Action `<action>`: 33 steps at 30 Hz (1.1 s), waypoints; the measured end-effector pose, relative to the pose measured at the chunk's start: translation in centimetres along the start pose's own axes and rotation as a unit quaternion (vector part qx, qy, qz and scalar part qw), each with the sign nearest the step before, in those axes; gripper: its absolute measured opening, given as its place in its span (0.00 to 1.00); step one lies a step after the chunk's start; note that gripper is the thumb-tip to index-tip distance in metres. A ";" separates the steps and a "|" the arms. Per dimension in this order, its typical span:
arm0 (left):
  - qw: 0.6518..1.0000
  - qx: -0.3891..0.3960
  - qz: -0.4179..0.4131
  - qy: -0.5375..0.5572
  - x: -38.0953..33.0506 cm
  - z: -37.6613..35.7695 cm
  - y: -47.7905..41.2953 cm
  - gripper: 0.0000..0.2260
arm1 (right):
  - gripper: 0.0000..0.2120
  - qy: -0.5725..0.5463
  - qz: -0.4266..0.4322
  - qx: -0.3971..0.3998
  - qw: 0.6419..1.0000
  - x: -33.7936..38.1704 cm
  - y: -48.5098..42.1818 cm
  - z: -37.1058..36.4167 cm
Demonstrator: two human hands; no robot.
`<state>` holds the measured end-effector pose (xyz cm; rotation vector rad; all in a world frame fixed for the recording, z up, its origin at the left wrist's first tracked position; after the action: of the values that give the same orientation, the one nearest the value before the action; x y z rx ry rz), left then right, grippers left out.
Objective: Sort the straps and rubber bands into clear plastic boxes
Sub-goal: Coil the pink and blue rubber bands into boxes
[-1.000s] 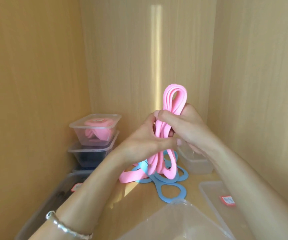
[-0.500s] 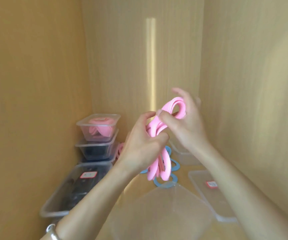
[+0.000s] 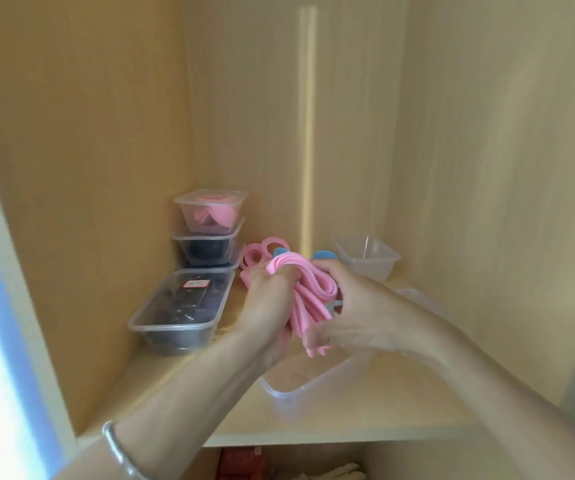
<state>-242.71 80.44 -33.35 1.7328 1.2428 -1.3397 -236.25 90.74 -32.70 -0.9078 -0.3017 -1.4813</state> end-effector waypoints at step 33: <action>0.745 0.335 -0.164 -0.553 0.8 1.7 -1.5 0.13 | 0.22 0.169 0.015 0.146 0.975 -1.5 -1.9 -0.8</action>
<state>-244.71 79.78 -34.50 0.6587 0.3337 -2.6683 -238.44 91.60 -33.66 -0.4146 -0.2446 -1.4860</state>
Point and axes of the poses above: each hand's wrist, its own y-axis away from the middle knuckle, its own z-axis out of the back of the hand, x = y × z, the point moved 5 cm from there along -y, towards the middle knuckle, and after that the axes turned 9 degrees about -x, right-handed, at the moved point
